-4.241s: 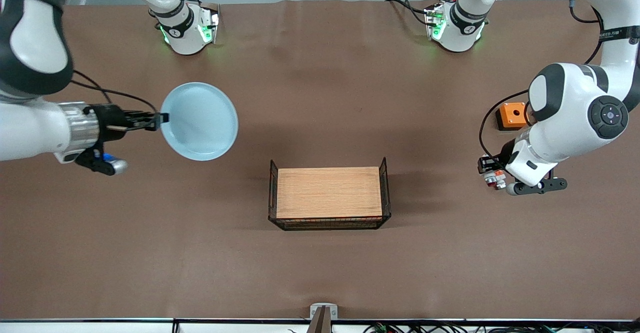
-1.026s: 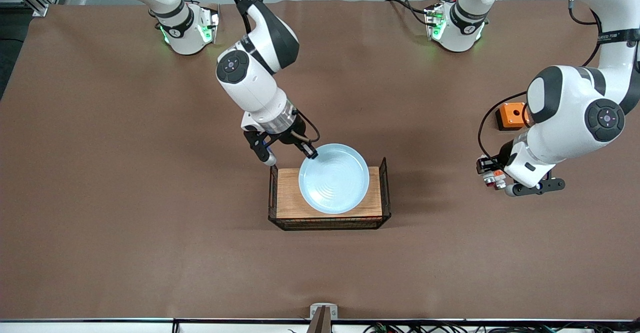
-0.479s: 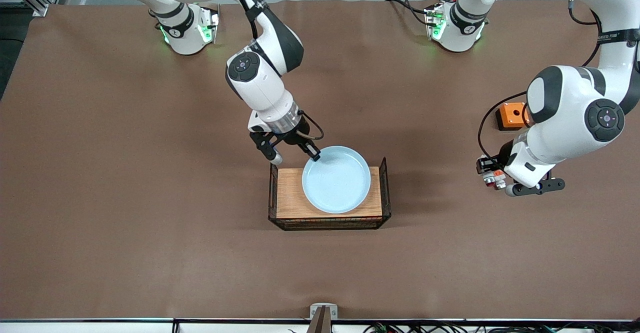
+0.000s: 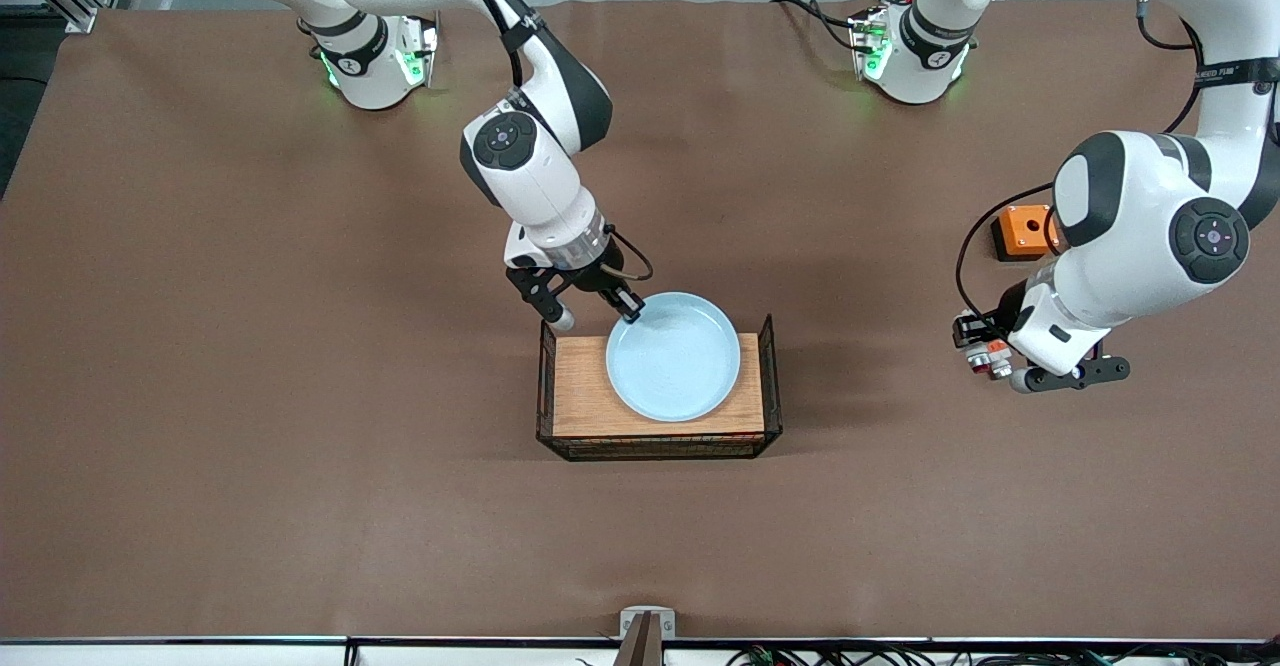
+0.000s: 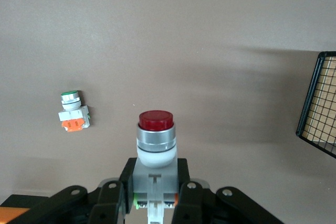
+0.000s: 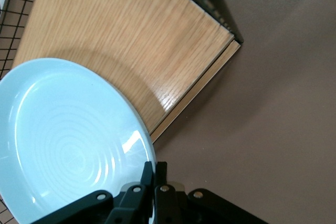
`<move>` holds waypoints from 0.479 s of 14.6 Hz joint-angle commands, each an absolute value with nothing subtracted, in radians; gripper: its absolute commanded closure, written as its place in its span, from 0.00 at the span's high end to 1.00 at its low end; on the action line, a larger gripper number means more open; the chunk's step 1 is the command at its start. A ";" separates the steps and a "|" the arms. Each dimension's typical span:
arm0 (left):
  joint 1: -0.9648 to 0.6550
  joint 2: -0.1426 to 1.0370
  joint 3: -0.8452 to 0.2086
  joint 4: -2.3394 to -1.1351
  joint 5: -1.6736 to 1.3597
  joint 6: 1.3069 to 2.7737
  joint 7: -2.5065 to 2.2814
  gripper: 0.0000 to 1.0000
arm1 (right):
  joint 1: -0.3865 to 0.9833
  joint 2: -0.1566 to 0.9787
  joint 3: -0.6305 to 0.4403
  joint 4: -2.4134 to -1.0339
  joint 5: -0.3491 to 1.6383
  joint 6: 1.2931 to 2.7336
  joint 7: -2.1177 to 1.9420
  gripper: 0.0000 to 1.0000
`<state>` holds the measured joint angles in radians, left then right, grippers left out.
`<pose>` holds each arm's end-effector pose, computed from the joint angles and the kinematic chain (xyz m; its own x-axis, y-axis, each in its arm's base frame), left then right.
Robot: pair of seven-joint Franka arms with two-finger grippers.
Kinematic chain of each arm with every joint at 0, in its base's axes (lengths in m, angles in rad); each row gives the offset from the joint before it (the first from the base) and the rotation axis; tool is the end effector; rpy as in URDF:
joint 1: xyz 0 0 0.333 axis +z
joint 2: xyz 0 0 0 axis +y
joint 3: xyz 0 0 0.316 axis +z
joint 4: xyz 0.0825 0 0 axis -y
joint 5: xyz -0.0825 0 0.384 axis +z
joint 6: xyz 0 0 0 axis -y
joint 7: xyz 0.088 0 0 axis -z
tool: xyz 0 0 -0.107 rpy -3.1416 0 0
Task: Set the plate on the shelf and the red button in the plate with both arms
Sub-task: 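Lower the plate onto the basket's wooden floor with the right gripper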
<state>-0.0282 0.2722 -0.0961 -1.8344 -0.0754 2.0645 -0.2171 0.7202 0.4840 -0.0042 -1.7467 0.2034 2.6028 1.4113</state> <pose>0.6153 -0.0774 0.3804 0.9896 0.1299 -0.0614 0.1345 -0.9877 0.0791 0.5266 0.4531 0.3361 0.6713 -0.7344 -0.1001 -0.7101 -0.5987 -0.3705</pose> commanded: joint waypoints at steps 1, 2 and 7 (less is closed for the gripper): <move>-0.028 0.275 -0.097 -1.825 -0.089 2.052 -0.225 0.34 | 0.735 0.491 -0.017 -1.749 0.181 2.609 1.434 0.07; -0.028 0.275 -0.097 -1.825 -0.089 2.052 -0.225 0.34 | 0.735 0.491 -0.017 -1.749 0.181 2.608 1.434 0.11; -0.028 0.275 -0.097 -1.824 -0.089 2.052 -0.225 0.34 | 0.726 0.491 -0.017 -1.738 0.186 2.600 1.486 0.54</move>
<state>-0.0282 0.2722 -0.0961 -1.8344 -0.0754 2.0645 -0.2171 0.7206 0.4875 -0.0067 -1.7483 0.2028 2.6020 1.4250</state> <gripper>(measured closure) 0.656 0.612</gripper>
